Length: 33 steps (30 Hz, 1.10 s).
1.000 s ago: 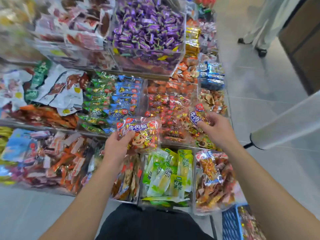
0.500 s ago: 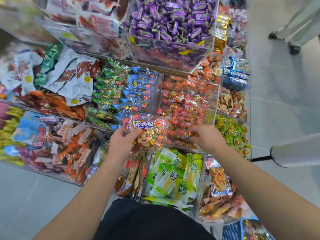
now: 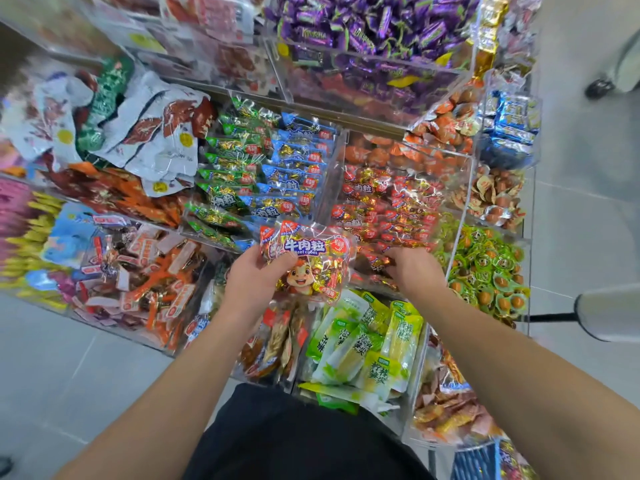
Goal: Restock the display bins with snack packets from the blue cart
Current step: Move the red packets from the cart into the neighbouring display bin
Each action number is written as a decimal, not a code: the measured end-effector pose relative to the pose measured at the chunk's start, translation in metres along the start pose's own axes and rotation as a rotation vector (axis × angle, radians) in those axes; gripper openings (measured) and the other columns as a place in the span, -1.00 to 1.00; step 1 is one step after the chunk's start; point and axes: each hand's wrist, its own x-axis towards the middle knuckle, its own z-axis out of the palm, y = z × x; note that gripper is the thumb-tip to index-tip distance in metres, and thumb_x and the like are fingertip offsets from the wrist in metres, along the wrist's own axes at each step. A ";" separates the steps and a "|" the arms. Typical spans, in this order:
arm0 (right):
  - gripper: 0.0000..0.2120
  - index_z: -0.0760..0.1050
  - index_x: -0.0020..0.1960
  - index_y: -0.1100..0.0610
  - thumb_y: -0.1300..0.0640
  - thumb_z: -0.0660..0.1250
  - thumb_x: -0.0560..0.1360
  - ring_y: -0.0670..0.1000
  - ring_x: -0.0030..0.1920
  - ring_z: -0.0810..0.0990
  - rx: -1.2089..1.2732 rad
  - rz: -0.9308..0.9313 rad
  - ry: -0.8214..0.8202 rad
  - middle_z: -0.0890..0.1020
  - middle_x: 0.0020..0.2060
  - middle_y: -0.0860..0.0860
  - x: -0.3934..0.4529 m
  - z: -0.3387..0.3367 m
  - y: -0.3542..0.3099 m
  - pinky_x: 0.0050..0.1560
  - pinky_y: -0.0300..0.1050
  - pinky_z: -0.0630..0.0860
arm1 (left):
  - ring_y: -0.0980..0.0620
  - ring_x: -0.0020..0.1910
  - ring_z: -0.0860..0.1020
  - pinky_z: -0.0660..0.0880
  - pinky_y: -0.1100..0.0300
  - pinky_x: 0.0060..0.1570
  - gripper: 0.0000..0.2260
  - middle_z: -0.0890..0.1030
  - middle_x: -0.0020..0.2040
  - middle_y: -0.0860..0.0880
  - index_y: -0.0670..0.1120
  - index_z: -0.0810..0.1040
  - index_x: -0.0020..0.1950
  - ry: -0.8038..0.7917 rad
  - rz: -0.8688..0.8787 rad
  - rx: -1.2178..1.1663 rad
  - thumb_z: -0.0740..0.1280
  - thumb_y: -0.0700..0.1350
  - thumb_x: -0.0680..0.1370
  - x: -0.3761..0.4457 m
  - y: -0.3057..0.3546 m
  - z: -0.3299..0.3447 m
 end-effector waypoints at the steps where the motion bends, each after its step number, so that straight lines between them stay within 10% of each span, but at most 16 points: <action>1: -0.73 0.56 0.25 -0.01 0.08 0.35 0.56 0.22 -0.09 0.64 -0.003 -0.005 -0.007 0.67 -0.09 0.14 0.001 -0.001 0.000 -0.16 0.05 0.61 | -0.08 0.08 0.68 0.55 -0.26 0.16 -0.57 0.73 0.02 0.06 0.17 0.66 0.01 -0.001 0.003 0.003 0.50 0.30 0.22 0.001 -0.001 -0.001; 7: -0.66 0.51 0.27 0.05 0.08 0.39 0.50 0.18 0.06 0.57 -0.167 -0.100 0.026 0.63 0.03 0.06 -0.012 -0.018 0.005 -0.08 0.05 0.58 | -0.10 0.08 0.68 0.56 -0.28 0.14 -0.58 0.73 0.02 0.04 0.17 0.66 -0.01 -0.008 0.009 -0.004 0.51 0.30 0.22 0.005 -0.007 -0.006; 14: -0.67 0.51 0.09 0.05 0.40 0.23 0.47 0.13 -0.28 0.49 -0.312 -0.001 0.013 0.49 -0.28 0.00 -0.013 -0.016 0.008 -0.35 -0.05 0.44 | -0.05 -0.03 0.72 0.64 -0.16 0.00 -0.94 0.74 -0.03 0.02 0.18 0.69 -0.10 -0.021 0.015 -0.038 0.47 0.02 0.47 0.009 -0.011 -0.009; 19: -0.70 0.52 0.12 0.06 0.37 0.22 0.52 0.15 -0.26 0.52 -0.310 0.015 -0.046 0.56 -0.24 0.06 -0.007 -0.010 0.001 -0.30 -0.03 0.50 | -0.03 -0.05 0.72 0.64 -0.11 -0.04 -0.94 0.74 -0.04 0.02 0.18 0.69 -0.11 -0.021 0.011 -0.038 0.46 -0.01 0.49 0.010 -0.010 -0.008; 25: -0.64 0.59 0.22 0.08 -0.12 0.31 0.56 0.10 -0.02 0.65 0.080 -0.137 -0.091 0.69 0.03 0.05 0.000 -0.040 0.009 -0.04 -0.05 0.60 | -0.05 -0.02 0.72 0.64 -0.18 0.02 -0.79 0.74 -0.02 0.00 0.17 0.69 -0.09 -0.046 -0.007 -0.051 0.49 0.15 0.31 0.011 -0.008 -0.006; 33: -0.85 0.58 0.11 0.10 0.11 0.36 0.55 0.21 -0.03 0.63 -0.016 0.076 -0.067 0.64 -0.01 0.15 0.016 -0.032 0.002 -0.03 0.09 0.63 | -0.11 0.01 0.71 0.59 -0.27 0.12 -0.66 0.74 0.00 -0.05 0.09 0.68 -0.06 -0.041 -0.019 -0.071 0.52 0.19 0.25 0.007 -0.007 -0.005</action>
